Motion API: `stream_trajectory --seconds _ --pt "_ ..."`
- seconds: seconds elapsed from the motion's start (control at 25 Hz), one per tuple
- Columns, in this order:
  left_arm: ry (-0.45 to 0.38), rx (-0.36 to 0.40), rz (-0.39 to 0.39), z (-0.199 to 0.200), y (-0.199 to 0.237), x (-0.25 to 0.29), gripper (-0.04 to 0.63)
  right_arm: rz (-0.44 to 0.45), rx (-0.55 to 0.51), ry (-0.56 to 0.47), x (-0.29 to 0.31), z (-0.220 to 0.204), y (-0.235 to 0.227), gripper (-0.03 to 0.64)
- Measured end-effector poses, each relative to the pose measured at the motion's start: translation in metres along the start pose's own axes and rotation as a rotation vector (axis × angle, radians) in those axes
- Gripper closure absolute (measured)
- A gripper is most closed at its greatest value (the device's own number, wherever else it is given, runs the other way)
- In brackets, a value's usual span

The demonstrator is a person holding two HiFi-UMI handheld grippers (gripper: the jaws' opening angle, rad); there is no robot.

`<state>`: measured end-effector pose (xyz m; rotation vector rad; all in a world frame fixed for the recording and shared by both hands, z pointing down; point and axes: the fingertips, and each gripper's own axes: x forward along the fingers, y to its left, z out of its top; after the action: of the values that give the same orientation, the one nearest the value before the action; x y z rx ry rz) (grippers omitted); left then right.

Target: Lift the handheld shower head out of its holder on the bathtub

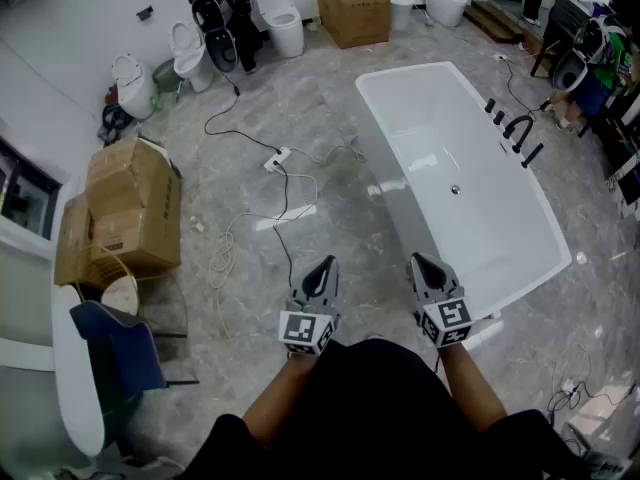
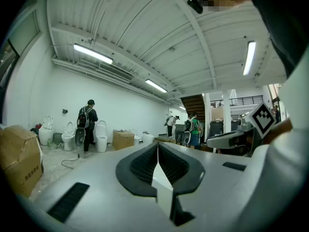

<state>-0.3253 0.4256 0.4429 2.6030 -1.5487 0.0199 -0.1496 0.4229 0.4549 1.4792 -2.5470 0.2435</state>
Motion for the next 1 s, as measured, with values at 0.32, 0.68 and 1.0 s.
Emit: stream_trajectory --seconds 0.32,0.68,1.0 --pt "0.006 -0.007 -0.006 -0.005 -0.011 0.004 0.591 -0.006 0.057 -0.024 -0.006 -0.005 -0.014 0.618" --pt "0.001 0.0 -0.009 -0.004 -0.024 0.003 0.591 0.032 0.095 -0.064 -0.013 -0.004 -0.014 0.617" --pt "-0.033 -0.053 -0.037 -0.003 -0.024 -0.002 0.421 -0.037 0.111 -0.024 -0.015 -0.013 -0.028 0.433"
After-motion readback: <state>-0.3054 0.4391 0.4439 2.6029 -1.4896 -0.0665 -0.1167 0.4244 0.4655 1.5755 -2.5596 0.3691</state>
